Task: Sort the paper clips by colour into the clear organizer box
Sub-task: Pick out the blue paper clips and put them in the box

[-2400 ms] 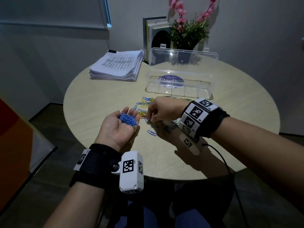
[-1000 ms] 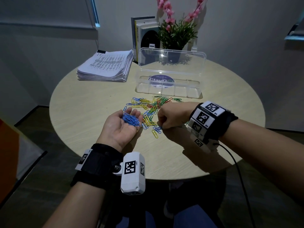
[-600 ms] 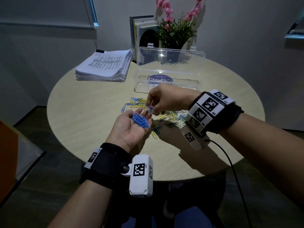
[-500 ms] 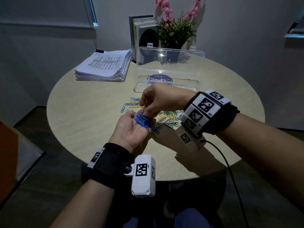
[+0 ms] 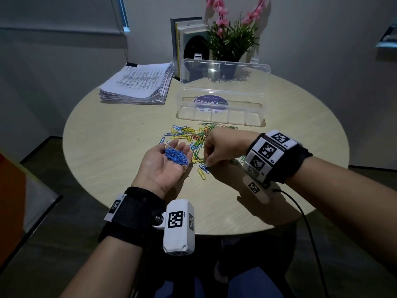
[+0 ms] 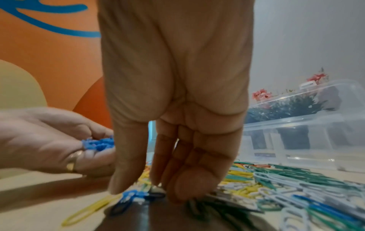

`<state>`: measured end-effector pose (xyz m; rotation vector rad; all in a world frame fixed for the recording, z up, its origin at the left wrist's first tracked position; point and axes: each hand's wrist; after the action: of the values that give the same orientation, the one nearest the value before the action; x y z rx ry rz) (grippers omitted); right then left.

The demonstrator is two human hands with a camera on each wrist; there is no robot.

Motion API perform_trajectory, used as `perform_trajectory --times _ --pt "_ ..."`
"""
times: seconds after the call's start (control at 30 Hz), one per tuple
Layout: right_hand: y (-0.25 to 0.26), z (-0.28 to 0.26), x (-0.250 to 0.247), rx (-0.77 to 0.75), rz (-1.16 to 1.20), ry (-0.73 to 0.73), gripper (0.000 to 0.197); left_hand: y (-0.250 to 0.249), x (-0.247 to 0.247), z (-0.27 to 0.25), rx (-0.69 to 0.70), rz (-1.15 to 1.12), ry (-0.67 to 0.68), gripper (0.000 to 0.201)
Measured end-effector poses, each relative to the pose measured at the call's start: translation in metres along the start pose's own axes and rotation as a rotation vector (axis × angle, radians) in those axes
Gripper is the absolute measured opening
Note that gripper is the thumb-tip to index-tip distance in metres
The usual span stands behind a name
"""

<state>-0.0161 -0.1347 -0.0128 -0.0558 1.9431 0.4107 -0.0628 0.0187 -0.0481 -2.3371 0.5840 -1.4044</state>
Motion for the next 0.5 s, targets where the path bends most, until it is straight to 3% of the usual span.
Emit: perform_trajectory --times 0.33,0.5 --pt "0.0033 0.0005 0.008 0.006 -0.163 0.009 0.014 0.0011 0.0013 0.0003 -0.008 0.0 -0.008 0.04" --pt "0.0078 -0.0022 0.0117 -0.021 -0.259 -0.042 0.025 0.0002 0.0016 -0.0006 -0.006 0.0 -0.003 0.04"
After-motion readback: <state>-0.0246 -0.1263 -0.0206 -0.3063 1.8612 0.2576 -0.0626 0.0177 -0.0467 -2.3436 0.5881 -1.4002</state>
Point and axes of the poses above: each hand's wrist, its own z-axis towards the middle knuckle, its own x-axis out of the palm, y = z × x, and after that the axes turned 9 degrees about x, right-handed
